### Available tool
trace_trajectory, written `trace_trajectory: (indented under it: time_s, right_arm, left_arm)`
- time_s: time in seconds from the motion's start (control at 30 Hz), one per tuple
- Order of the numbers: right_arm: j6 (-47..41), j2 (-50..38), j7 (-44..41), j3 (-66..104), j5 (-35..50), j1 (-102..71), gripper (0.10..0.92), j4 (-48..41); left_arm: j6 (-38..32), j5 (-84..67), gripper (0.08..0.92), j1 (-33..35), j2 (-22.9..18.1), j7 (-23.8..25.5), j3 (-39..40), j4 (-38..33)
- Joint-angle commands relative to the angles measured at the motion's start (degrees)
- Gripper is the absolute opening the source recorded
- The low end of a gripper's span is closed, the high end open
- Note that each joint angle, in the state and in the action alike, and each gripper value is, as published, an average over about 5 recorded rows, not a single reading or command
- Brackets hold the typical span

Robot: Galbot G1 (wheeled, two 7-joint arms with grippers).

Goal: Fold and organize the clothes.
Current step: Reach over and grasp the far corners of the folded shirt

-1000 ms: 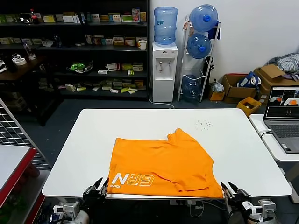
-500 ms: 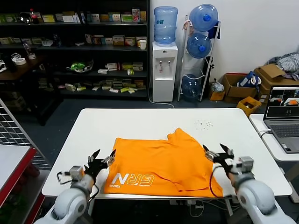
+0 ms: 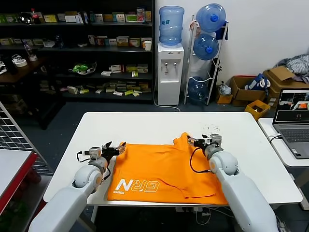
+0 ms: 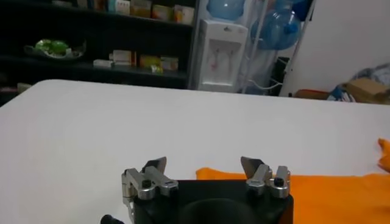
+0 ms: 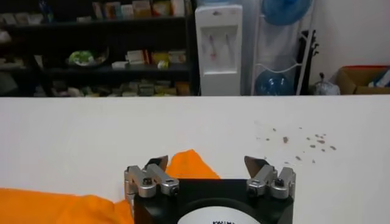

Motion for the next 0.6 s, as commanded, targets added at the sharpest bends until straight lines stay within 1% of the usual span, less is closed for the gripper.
trace_trajectory:
  time_s: [0.03,0.37,0.47,0.53,0.6]
  right_arm:
    - [-1.94,2.97,-0.57,-4.11,-1.14,6.56,0.823,-8.27]
    - [-1.97,3.77,-1.12,-3.79,-1.75,7.62,0.823,-11.94]
    - [-2.07,4.06,-1.52,-3.76,-1.89,7.84,0.817,-13.06]
    - [-2.12,4.15,-1.80,-3.78,-1.97,7.84,0.795,-13.40]
    - [-2.26,4.16,-2.01,-3.85,-1.96,7.77,0.750,-13.44]
  left_arm:
    - [3.74,-0.58,0.823,-7.18,-0.79,1.10,5.25,7.49]
    - [4.75,-0.72,0.813,-7.46,-0.62,1.13,6.90,7.33]
    - [4.83,-0.73,0.780,-7.32,-0.45,1.13,7.19,7.20]
    - [4.83,-0.70,0.740,-7.17,-0.40,1.09,7.30,7.09]
    - [4.79,-0.71,0.686,-6.98,-0.41,1.03,7.31,6.93]
